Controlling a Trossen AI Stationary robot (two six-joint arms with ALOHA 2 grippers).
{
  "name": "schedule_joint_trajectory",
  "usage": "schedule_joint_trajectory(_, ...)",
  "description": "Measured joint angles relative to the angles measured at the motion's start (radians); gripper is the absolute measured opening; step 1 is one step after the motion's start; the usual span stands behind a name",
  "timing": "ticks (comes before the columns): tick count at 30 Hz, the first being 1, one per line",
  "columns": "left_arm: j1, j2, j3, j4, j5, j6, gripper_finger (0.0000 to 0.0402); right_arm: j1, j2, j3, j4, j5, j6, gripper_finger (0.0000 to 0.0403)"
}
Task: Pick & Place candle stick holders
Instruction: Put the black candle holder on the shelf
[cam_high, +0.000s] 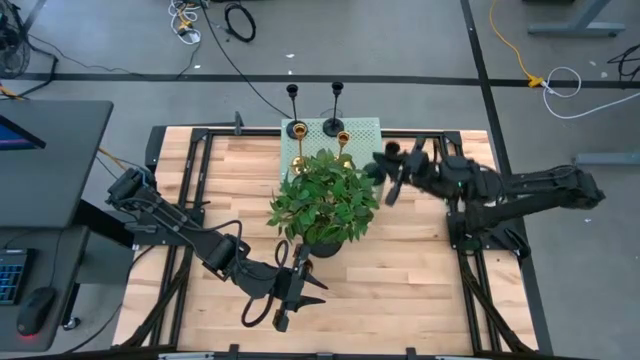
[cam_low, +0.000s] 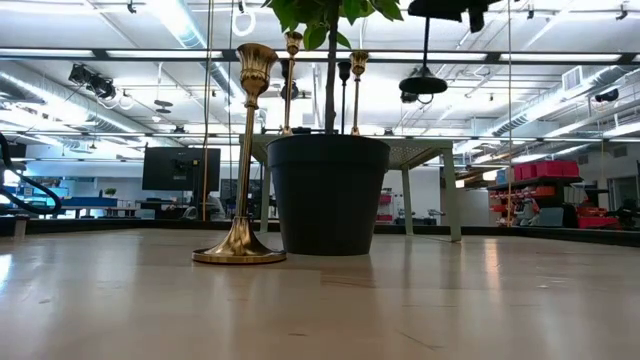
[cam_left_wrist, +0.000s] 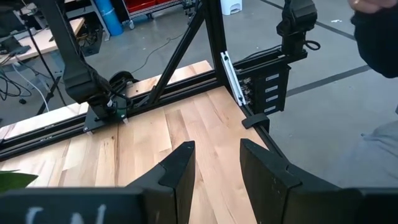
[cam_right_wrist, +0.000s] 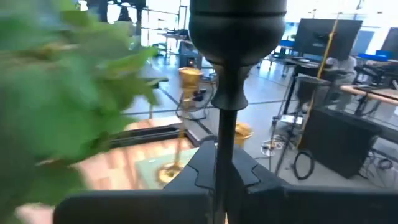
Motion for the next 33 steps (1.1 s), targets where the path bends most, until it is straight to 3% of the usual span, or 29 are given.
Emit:
schedule_joint_trajectory(12, 0.007, 0.0, 0.0, -0.001, 0.0, 0.011, 0.0131, -0.388, 0.04, 0.013, 0.003, -0.323, 0.025, 0.0004)
schedule_joint_trajectory(17, 0.026, 0.0, 0.0, 0.001, 0.0, 0.011, 0.0131, -0.522, 0.106, 0.013, 0.084, -0.489, 0.051, 0.0004)
schedule_joint_trajectory(24, 0.037, 0.0, 0.0, 0.001, 0.0, 0.01, 0.0131, -0.652, 0.226, 0.018, 0.174, -0.586, 0.089, 0.0004)
schedule_joint_trajectory(33, 0.037, 0.0, 0.0, -0.005, 0.0, 0.01, 0.0131, -0.721, 0.391, 0.164, 0.135, -0.661, 0.091, 0.0004)
